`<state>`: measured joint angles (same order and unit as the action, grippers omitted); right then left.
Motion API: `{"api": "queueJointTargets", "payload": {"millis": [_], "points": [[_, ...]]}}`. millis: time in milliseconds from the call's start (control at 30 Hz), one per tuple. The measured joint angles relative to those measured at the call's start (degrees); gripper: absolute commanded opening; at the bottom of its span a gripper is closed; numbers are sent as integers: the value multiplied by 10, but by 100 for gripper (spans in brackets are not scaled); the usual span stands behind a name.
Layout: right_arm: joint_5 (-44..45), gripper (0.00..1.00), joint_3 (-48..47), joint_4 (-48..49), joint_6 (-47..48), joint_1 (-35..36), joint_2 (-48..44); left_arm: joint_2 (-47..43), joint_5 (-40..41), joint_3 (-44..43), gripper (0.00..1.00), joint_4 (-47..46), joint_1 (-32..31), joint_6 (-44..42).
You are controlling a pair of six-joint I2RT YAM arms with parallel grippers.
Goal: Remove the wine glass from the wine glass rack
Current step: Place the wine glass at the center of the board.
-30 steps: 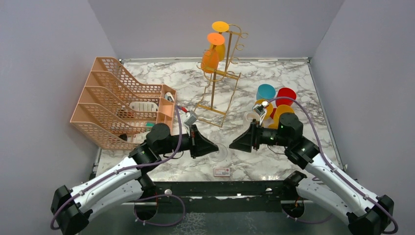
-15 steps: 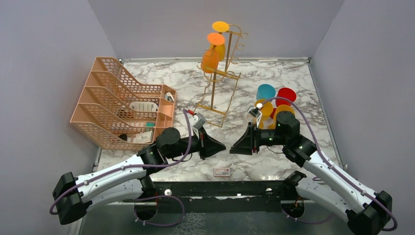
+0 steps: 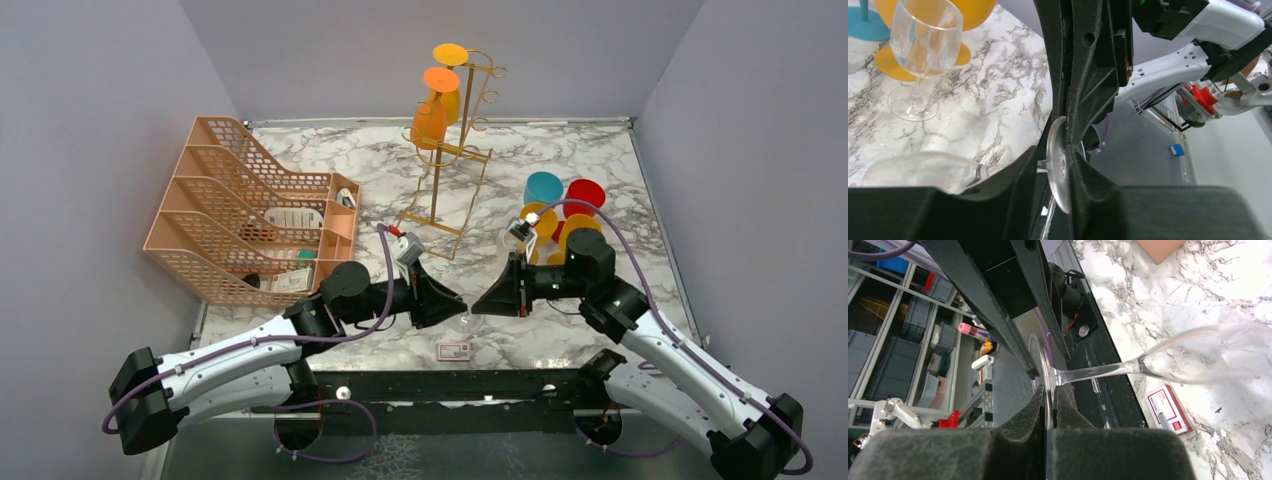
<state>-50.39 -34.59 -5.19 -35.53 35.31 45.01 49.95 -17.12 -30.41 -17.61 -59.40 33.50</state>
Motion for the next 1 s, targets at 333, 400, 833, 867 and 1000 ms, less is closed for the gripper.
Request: {"api": "queueJointTargets", "payload": {"millis": [333, 400, 833, 867, 1000], "points": [[1, 1, 0, 6, 11, 0, -15, -19, -19, 1, 45, 24, -2, 13], [2, 1, 0, 6, 17, 0, -14, -18, -20, 1, 45, 29, -5, 18], [15, 3, -2, 4, 57, 0, -7, 19, -14, 1, 0, 35, -15, 43], [14, 7, -2, 4, 62, 0, -7, 18, -12, 1, 0, 37, -15, 45], [14, 36, -3, 8, 71, 0, -9, 13, -7, 1, 0, 40, -15, 40]]}}
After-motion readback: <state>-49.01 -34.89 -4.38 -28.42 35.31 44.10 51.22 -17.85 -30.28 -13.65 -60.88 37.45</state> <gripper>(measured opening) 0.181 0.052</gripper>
